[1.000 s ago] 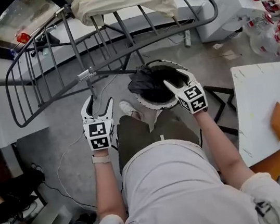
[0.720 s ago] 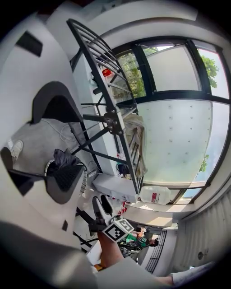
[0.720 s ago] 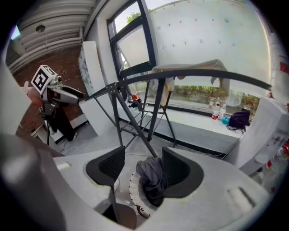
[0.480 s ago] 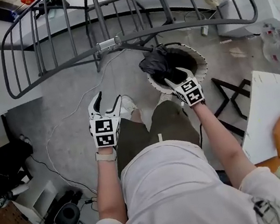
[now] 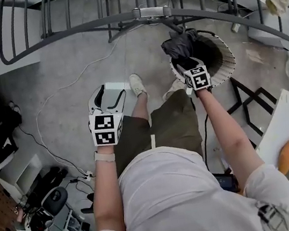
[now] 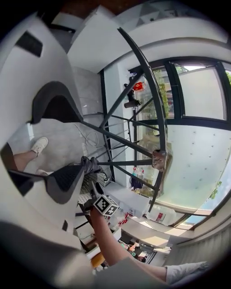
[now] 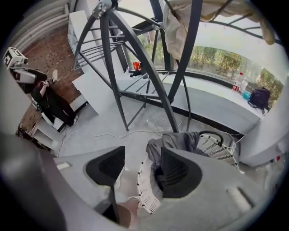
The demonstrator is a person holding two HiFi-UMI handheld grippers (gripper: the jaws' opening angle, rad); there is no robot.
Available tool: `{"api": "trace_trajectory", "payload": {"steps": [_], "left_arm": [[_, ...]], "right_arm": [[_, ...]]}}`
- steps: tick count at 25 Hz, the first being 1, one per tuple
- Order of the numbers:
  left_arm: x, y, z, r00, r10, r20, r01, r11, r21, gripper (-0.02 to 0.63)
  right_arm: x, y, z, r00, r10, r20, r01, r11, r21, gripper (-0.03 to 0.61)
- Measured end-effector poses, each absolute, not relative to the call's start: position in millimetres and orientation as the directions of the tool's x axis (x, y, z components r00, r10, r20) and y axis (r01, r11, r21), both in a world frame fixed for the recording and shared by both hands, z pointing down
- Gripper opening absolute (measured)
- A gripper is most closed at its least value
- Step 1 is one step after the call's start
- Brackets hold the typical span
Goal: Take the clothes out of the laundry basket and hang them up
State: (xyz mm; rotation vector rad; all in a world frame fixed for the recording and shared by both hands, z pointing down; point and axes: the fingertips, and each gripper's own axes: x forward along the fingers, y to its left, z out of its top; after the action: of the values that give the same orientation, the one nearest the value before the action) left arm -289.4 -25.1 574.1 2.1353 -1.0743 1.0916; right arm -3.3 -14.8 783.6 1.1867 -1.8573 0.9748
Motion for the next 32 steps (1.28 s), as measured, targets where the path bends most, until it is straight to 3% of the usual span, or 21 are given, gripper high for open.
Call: {"api": "trace_trajectory", "payload": {"steps": [15, 22, 28, 32], "left_arm": [[-347, 42, 641, 0.266, -0.335, 0.904, -0.9, -0.422, 0.108, 0.284], [-352, 60, 656, 0.25, -0.308, 0.918, -0.915, -0.386, 0.12, 0.284], [-353, 62, 657, 0.238, -0.311, 0.92, -0.924, -0.365, 0.115, 0.284], [-347, 57, 650, 0.256, -0.321, 0.912, -0.92, -0.37, 0.128, 0.284]], "right_arm": [[1, -52, 926, -0.225, -0.296, 0.928, -0.958, 0.243, -0.154, 0.244], [3, -57, 956, -0.231, -0.248, 0.941, -0.971, 0.117, -0.207, 0.241], [5, -58, 950, -0.218, -0.242, 0.945, -0.973, 0.129, -0.191, 0.084], [10, -56, 926, -0.198, -0.286, 0.938, -0.972, 0.178, -0.151, 0.058]]}}
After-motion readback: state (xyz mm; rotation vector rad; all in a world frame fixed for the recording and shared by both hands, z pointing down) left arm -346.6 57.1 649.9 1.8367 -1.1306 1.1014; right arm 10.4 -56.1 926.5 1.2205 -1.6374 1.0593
